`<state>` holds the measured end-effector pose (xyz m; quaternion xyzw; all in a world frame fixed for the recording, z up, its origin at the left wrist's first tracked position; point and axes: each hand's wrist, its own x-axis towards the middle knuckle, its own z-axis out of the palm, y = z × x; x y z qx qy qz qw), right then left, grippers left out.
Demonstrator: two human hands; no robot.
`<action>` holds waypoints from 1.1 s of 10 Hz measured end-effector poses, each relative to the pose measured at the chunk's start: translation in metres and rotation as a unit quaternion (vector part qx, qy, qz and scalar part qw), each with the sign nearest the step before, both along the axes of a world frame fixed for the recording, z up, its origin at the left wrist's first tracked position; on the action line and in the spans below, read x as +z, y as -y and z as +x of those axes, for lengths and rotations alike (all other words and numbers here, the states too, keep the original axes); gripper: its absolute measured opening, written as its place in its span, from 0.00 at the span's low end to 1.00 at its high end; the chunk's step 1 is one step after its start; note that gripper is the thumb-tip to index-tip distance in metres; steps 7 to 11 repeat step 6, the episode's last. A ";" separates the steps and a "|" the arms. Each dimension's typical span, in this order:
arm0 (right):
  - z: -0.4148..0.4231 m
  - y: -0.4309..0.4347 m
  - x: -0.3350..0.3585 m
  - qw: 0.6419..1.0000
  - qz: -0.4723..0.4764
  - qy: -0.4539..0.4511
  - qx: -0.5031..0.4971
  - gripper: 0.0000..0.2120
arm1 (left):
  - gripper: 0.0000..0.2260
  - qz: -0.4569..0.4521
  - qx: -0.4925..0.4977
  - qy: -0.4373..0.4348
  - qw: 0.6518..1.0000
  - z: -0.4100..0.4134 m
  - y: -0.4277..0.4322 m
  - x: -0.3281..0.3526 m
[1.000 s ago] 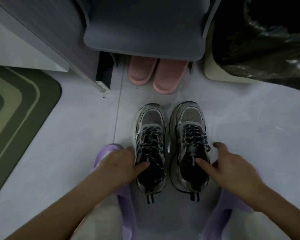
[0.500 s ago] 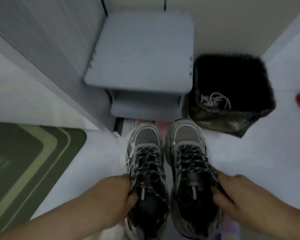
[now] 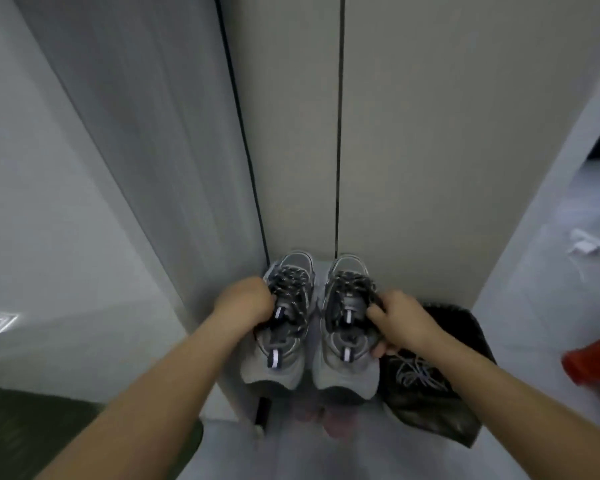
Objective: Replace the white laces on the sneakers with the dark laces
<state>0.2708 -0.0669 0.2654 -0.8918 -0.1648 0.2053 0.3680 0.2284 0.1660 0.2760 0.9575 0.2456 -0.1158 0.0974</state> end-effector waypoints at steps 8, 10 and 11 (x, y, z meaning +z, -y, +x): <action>0.060 -0.030 -0.039 0.980 -0.150 0.119 0.048 0.23 | 0.18 -0.033 0.070 0.054 0.996 0.032 -0.017 -0.039; 0.060 -0.030 -0.039 0.980 -0.150 0.119 0.048 0.23 | 0.18 -0.033 0.070 0.054 0.996 0.032 -0.017 -0.039; 0.060 -0.030 -0.039 0.980 -0.150 0.119 0.048 0.23 | 0.18 -0.033 0.070 0.054 0.996 0.032 -0.017 -0.039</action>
